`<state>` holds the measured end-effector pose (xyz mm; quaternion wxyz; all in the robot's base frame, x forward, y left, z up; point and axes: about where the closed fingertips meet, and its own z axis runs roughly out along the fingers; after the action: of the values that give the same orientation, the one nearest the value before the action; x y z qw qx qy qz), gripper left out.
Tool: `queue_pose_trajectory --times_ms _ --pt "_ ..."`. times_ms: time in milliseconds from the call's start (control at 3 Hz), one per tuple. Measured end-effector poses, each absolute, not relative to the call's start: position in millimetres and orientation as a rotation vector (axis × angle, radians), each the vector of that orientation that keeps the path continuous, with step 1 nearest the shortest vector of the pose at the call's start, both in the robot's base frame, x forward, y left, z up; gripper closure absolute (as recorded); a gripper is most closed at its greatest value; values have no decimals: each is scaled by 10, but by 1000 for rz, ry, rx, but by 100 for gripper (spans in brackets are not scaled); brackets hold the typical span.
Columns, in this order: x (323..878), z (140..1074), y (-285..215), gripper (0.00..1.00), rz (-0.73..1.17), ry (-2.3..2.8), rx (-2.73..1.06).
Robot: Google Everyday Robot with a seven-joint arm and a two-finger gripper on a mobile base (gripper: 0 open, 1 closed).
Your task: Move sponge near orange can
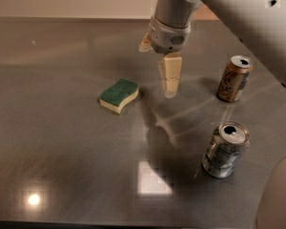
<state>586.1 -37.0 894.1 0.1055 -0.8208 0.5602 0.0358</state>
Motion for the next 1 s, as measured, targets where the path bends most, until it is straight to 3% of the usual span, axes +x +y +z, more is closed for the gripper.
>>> queue_pose_trajectory --times_ms 1000 --pt "5899 8680 98 0 213 1625 -2447"
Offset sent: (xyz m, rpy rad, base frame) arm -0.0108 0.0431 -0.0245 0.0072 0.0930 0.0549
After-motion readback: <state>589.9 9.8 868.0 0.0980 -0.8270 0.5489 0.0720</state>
